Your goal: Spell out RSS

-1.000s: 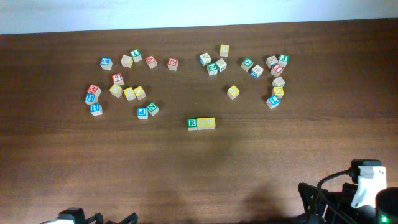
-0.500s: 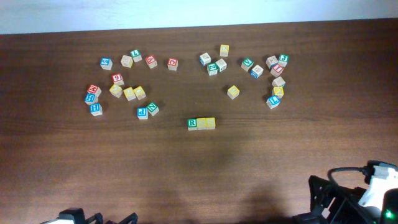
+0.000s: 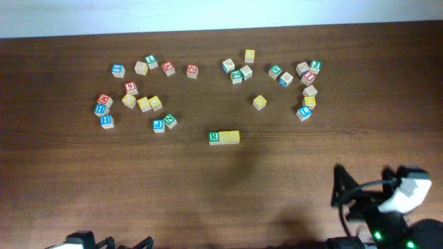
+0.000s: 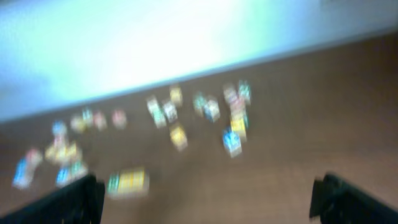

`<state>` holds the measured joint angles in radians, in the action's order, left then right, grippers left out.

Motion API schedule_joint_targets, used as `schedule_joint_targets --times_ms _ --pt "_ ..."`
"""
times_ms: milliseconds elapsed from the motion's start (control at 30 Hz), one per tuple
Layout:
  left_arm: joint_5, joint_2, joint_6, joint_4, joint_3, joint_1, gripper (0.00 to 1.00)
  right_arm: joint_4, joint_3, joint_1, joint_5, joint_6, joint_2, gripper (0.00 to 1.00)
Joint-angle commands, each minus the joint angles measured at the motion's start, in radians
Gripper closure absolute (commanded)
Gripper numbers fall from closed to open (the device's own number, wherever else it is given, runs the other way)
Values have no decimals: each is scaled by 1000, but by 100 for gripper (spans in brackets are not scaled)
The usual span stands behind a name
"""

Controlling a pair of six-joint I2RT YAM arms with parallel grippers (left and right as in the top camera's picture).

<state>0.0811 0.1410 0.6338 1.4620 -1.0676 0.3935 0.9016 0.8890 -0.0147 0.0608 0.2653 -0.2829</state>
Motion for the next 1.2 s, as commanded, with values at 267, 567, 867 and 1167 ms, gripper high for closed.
schedule_joint_targets --times_ms 267,567,867,1167 --pt "4 3 10 -1 2 5 1 -480 -458 16 52 -144 191 2" --pt "4 3 10 -1 2 5 1 -749 -691 16 53 -161 280 2" --pt "4 3 10 -1 2 5 1 -881 -796 15 52 -162 280 2" --pt "4 3 10 -1 2 5 1 -967 -883 12 80 -214 280 2"
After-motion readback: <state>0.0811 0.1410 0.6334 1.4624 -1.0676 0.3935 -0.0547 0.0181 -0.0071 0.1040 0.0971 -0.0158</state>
